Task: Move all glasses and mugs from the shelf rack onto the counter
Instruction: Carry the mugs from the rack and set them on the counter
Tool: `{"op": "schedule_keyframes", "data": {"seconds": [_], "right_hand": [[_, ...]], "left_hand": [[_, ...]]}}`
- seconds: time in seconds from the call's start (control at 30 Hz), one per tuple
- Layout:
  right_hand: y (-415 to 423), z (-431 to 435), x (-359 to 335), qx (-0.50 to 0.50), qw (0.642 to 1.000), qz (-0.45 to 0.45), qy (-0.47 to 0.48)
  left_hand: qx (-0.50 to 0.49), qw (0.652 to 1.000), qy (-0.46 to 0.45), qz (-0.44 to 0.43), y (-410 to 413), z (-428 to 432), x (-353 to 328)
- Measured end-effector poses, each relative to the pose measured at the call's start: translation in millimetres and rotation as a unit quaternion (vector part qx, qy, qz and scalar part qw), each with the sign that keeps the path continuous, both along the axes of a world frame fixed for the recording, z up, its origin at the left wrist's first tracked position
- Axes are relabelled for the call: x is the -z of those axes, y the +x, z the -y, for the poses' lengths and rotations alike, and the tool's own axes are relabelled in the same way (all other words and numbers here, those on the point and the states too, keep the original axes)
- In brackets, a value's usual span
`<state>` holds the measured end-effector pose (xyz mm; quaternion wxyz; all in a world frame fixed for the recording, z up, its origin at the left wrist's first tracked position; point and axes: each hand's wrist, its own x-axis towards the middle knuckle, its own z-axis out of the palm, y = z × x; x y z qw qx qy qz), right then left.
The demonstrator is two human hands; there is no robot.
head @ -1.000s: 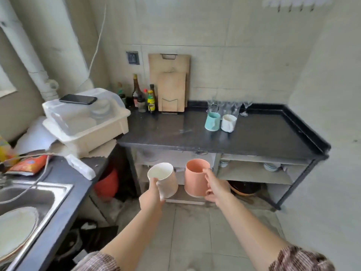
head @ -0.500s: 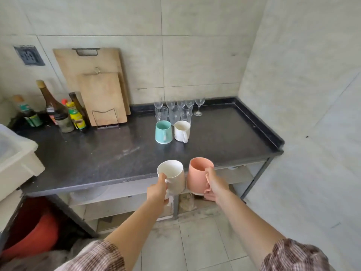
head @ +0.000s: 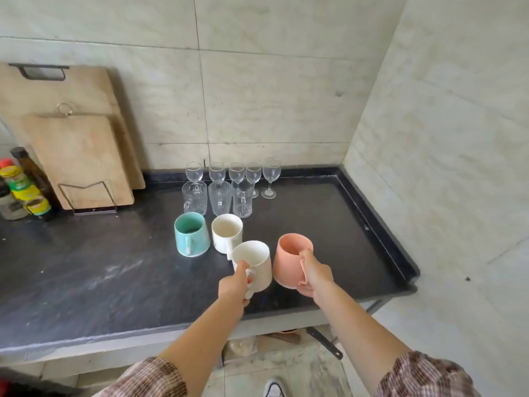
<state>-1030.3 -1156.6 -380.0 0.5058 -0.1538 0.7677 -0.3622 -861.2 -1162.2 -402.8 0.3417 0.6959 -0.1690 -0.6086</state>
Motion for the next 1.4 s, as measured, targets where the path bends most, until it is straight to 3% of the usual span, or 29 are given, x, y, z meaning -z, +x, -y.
{"op": "schedule_keyframes", "data": {"seconds": [0.27, 0.5, 0.9, 1.4], "right_hand": [[-58, 99, 21, -0.102, 0.993, -0.031, 0.045], [-67, 141, 41, -0.095, 0.992, 0.006, 0.077], [-53, 153, 61, -0.086, 0.993, 0.043, 0.073], [-50, 148, 72, -0.100, 0.989, -0.026, 0.108]], "left_hand": [[-0.017, 0.999, 0.015, 0.043, -59, 84, 21], [-0.033, 0.995, 0.016, 0.093, -72, 114, 36], [-0.028, 0.991, -0.024, 0.132, -73, 127, 53], [0.033, 0.989, -0.023, 0.143, -65, 121, 64]]}}
